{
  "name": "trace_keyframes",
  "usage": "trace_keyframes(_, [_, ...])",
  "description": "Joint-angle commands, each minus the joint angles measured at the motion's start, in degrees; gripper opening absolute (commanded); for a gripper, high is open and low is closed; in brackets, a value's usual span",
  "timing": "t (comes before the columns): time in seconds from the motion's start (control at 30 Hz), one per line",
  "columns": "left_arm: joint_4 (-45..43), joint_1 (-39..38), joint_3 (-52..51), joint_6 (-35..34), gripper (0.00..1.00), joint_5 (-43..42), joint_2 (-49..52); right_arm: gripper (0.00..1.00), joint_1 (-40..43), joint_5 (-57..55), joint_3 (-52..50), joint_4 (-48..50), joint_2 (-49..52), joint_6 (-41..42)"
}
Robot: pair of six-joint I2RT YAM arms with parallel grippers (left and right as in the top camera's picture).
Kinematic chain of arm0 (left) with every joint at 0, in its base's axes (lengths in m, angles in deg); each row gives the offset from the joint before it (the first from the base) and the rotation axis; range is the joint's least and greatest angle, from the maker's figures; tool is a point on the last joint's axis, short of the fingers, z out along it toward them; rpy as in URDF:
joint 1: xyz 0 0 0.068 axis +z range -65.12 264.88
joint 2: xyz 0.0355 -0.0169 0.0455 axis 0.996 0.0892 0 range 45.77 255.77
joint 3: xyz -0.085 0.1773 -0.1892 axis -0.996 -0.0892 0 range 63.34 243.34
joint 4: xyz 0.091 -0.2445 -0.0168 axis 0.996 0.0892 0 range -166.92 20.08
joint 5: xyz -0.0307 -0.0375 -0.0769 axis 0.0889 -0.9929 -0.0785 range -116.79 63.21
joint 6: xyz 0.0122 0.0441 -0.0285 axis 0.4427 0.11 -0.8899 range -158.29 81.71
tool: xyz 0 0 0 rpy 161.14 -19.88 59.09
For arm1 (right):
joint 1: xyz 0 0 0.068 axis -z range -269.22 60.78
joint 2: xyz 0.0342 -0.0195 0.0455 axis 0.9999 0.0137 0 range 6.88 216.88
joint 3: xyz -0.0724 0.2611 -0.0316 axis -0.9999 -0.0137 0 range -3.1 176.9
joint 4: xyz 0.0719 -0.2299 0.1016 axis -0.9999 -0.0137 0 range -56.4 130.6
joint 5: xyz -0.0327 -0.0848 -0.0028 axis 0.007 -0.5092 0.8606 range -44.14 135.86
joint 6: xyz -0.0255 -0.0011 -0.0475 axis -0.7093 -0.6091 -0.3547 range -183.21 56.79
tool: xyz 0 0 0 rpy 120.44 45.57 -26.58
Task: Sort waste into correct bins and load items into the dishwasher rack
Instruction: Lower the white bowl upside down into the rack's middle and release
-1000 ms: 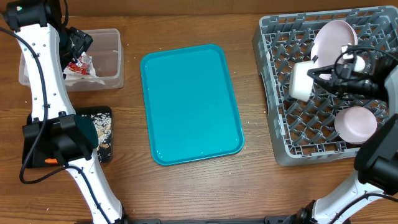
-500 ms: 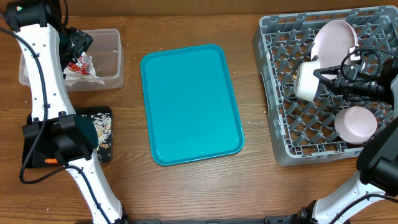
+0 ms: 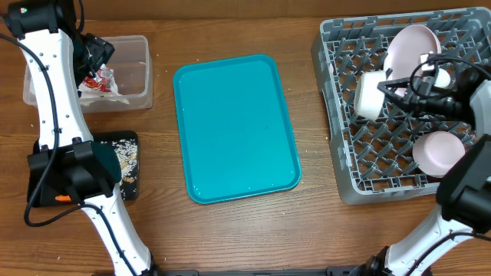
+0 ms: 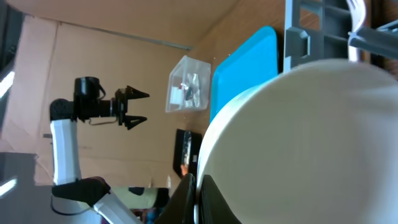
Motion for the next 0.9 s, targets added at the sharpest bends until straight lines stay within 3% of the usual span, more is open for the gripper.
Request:
trace_keyframes(0.0, [0.1, -0.3, 0.7, -0.8, 1.00, 1.0, -0.1, 0.04, 0.7, -0.4, -0.2, 0.3, 1.1, 0.5])
trace_keyframes(0.27, [0.1, -0.3, 0.7, -0.8, 1.00, 1.0, -0.1, 0.05, 5.2, -5.8, 0.0, 0.7, 1.1, 8.3])
trace_keyframes(0.37, [0.1, -0.3, 0.7, -0.8, 1.00, 1.0, -0.1, 0.18, 6.9, -9.6, 0.7, 0.4, 1.0, 10.4])
trace_keyframes(0.57, [0.1, -0.3, 0.7, -0.8, 1.00, 1.0, -0.1, 0.29, 8.2, -14.4, 1.2, 0.4, -0.2, 14.9])
trace_keyframes(0.87, [0.1, -0.3, 0.7, -0.8, 1.00, 1.0, -0.1, 0.45, 8.3, -34.8, 5.9, 0.7, -9.2, 30.3])
